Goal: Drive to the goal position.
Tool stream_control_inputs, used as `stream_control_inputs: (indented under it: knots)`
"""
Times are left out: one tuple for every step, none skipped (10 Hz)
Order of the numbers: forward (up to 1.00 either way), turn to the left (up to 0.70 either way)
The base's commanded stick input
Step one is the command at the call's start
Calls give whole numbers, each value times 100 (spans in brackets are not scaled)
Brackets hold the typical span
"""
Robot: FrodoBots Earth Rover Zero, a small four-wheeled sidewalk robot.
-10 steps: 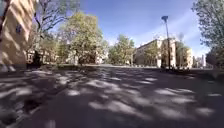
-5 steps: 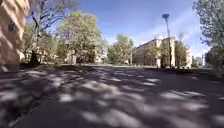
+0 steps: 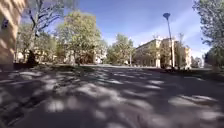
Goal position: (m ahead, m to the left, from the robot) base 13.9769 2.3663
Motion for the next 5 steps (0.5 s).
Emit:
stream_control_inputs:
  knots:
    - [70, 0]
    - [70, 0]
    - [70, 0]
    - [70, 0]
    - [70, 0]
